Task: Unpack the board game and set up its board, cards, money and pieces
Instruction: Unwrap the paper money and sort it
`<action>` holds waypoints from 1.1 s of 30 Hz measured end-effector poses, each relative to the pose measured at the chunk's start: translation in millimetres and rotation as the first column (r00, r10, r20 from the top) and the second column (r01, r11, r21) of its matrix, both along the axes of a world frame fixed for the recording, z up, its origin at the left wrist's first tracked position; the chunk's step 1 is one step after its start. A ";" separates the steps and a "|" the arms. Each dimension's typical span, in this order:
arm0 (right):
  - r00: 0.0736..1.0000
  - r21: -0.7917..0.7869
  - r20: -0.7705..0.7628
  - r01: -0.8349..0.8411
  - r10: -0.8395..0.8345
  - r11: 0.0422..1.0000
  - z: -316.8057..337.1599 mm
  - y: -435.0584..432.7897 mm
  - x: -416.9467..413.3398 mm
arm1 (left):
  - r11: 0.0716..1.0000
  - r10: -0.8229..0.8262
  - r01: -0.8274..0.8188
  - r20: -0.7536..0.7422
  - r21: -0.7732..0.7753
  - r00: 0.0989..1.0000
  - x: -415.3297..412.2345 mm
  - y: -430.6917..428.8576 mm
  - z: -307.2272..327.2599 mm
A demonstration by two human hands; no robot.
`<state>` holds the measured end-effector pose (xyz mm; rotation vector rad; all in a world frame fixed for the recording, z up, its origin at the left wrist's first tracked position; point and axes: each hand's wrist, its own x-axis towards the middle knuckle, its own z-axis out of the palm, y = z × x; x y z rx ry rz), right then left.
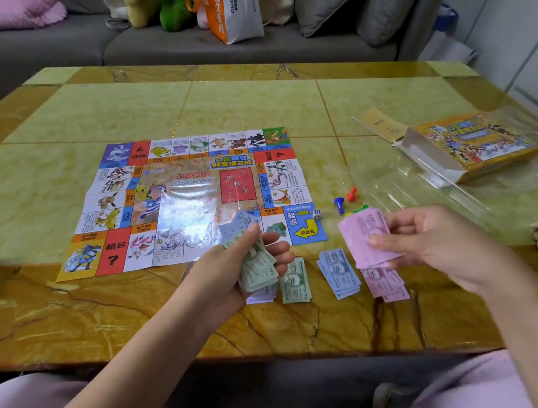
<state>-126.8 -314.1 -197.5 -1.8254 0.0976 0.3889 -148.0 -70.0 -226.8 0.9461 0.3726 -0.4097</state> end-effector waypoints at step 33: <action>0.962 -0.277 0.254 -0.030 0.104 0.960 -23.3 70.8 -30.2 | 0.946 -0.271 0.239 0.128 0.221 0.954 -11.0 -20.0 -8.9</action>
